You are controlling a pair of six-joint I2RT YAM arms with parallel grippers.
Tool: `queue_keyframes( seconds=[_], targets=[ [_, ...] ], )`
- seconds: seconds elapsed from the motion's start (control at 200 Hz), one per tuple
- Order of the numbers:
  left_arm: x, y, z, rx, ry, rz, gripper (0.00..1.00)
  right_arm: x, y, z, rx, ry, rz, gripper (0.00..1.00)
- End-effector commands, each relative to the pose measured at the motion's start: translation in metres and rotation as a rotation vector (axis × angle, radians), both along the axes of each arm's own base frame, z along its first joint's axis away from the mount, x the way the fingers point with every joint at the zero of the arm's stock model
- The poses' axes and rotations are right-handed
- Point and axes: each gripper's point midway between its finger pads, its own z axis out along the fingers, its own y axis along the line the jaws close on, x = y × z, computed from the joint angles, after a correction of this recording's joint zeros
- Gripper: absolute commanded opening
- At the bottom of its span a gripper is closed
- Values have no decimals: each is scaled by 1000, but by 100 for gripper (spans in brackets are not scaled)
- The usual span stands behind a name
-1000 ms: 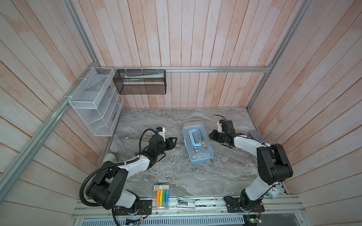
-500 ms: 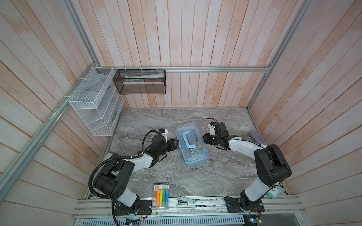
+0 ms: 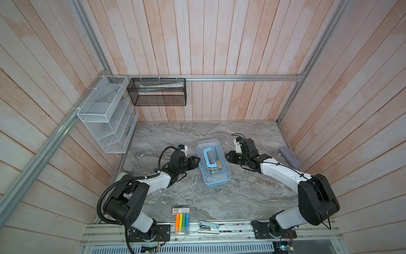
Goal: Pack the tool kit
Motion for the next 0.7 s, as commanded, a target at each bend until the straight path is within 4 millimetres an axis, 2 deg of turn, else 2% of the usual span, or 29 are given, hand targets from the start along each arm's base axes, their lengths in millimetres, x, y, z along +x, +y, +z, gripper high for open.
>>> queue_keyframes(
  seconds=[0.0, 0.08, 0.34, 0.435, 0.69],
  targets=[
    [7, 2, 16, 5, -28, 21, 60, -21, 12, -13, 3, 63, 52, 28],
    [7, 3, 16, 13, -23, 24, 60, -23, 10, -19, -9, 73, 39, 28],
    [5, 6, 17, 57, -1, 18, 56, -18, 8, -15, -22, 51, 31, 28],
    [3, 1, 17, 59, 8, -11, 56, -18, 9, -16, -25, 52, 35, 28],
    [-8, -7, -5, 86, 74, -50, 51, -17, 10, -19, -27, 57, 37, 28]
  ],
)
